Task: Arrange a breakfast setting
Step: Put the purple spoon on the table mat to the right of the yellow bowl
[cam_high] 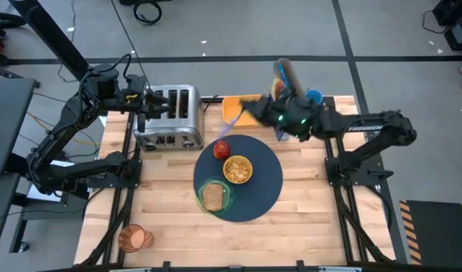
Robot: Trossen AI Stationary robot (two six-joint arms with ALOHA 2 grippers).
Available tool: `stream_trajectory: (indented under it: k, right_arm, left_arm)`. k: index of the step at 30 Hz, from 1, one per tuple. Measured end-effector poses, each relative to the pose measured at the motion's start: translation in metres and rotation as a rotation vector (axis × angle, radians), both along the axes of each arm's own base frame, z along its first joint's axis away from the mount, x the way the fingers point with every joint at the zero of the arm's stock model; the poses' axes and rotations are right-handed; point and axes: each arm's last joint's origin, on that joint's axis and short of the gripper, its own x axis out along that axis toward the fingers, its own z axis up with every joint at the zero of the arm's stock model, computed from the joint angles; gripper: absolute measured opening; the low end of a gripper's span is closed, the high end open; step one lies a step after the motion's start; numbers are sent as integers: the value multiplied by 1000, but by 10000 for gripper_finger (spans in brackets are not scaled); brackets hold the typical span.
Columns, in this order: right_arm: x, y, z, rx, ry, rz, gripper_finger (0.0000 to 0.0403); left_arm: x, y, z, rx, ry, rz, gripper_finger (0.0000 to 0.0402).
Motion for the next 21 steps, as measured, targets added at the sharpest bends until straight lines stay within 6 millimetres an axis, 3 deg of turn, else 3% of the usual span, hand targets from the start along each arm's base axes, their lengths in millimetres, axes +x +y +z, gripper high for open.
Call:
stream_trajectory:
  k: [5,11,21]
  right_arm:
    - [18,33,-36,139,187,215,146]
    - [18,62,-67,270,412,371,147]
    - [-2,76,-99,345,788,407,147]
  left_arm:
    - [0,0,0,1,0,1,133]
    - [1,1,1,7,-4,3,133]
    - [1,1,0,19,0,8,133]
